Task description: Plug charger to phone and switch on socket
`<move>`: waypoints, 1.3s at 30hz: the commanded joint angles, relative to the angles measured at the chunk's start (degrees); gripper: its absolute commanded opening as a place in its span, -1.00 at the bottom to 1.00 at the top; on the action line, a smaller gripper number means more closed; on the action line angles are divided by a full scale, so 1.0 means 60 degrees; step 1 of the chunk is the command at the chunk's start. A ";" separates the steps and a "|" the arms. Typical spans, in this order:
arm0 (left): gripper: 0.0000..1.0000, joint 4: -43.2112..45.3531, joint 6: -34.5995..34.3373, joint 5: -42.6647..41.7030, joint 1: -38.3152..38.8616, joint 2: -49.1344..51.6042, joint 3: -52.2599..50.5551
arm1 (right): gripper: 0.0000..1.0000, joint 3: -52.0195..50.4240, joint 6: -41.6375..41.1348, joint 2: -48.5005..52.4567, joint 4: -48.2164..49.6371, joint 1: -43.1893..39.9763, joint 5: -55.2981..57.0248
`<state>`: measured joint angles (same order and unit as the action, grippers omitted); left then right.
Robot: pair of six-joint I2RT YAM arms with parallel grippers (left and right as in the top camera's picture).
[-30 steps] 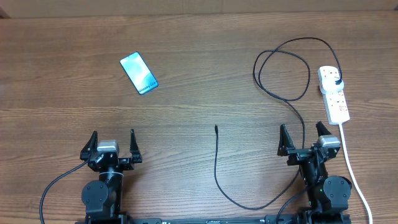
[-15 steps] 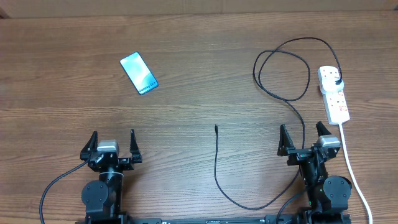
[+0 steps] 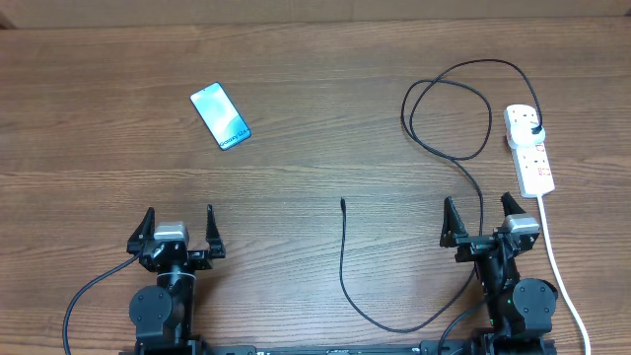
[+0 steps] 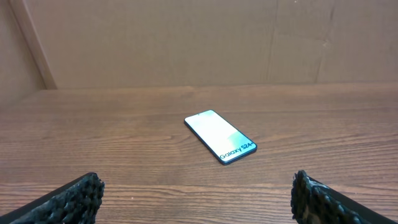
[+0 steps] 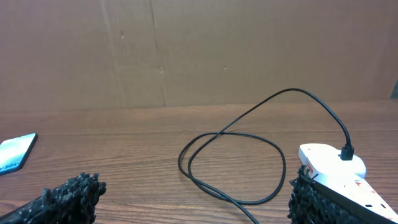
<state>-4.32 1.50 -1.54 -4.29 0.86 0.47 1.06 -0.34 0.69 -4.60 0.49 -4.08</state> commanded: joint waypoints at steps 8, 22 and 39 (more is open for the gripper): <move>1.00 -0.0004 0.0113 -0.0138 -0.0095 -0.0091 -0.0033 | 1.00 -0.0102 0.0033 -0.0087 0.0026 0.0044 0.0000; 0.99 0.0007 0.0109 -0.0175 -0.0095 -0.0091 -0.0033 | 0.99 -0.0102 0.0033 -0.0087 0.0026 0.0044 0.0000; 0.99 -0.0368 -0.0033 -0.0168 -0.0095 -0.0091 0.0350 | 1.00 -0.0102 0.0033 -0.0087 0.0026 0.0044 0.0000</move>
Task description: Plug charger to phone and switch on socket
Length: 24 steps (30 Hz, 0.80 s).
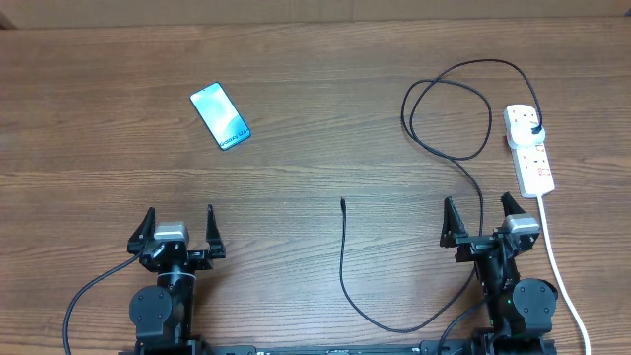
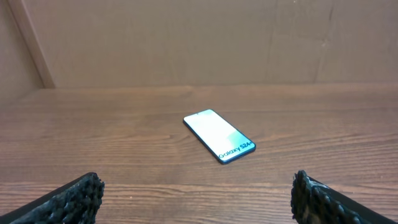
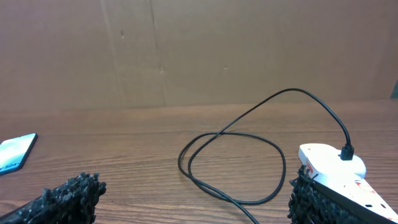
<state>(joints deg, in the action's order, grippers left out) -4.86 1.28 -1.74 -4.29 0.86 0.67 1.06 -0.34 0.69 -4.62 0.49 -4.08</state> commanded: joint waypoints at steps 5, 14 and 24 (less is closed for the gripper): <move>0.99 -0.1093 0.0015 0.0361 -0.0095 -0.0029 0.1126 | 1.00 -0.0102 0.0033 -0.0087 0.0029 0.0044 0.0000; 0.99 -0.1326 0.0222 0.0466 -0.0095 0.1800 0.2856 | 1.00 -0.0102 0.0033 -0.0087 0.0029 0.0044 0.0000; 1.00 -0.1395 0.0015 0.0291 -0.0095 0.5672 0.5548 | 1.00 -0.0102 0.0033 -0.0087 0.0029 0.0044 0.0000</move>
<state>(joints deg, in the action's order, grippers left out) -13.19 1.65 0.43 -4.29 30.06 28.77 1.06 -0.36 0.69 -4.58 0.47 -4.10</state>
